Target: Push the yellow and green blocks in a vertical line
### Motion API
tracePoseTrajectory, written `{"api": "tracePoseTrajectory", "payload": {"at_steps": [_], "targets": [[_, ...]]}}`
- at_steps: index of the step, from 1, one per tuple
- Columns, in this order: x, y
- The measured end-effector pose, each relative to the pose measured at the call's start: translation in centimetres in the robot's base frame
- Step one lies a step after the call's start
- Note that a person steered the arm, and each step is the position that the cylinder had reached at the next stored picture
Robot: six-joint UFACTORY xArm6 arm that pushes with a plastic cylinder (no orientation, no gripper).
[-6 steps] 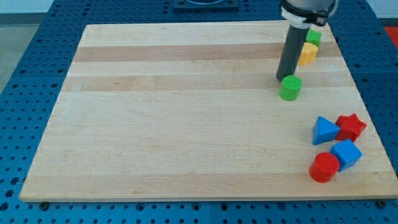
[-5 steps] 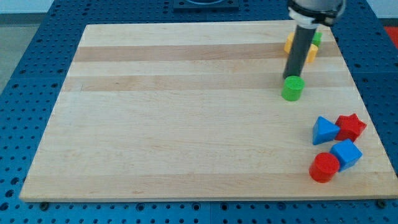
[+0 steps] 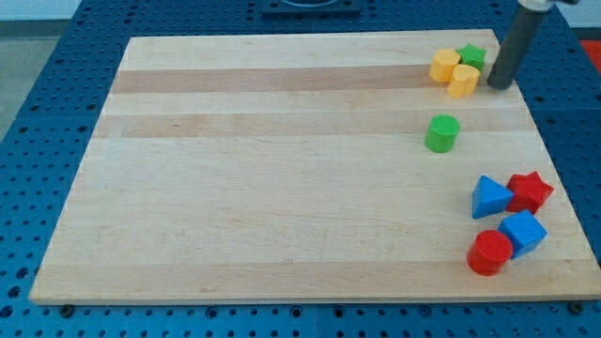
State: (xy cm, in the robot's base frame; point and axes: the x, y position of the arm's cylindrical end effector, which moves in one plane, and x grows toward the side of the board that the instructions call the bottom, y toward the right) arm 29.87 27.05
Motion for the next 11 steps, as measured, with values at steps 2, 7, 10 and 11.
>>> {"api": "tracePoseTrajectory", "payload": {"at_steps": [2,7,10,11], "targets": [[-2.8,0.0],[-2.3,0.0],[0.3,0.1],[-5.6,0.3]]}}
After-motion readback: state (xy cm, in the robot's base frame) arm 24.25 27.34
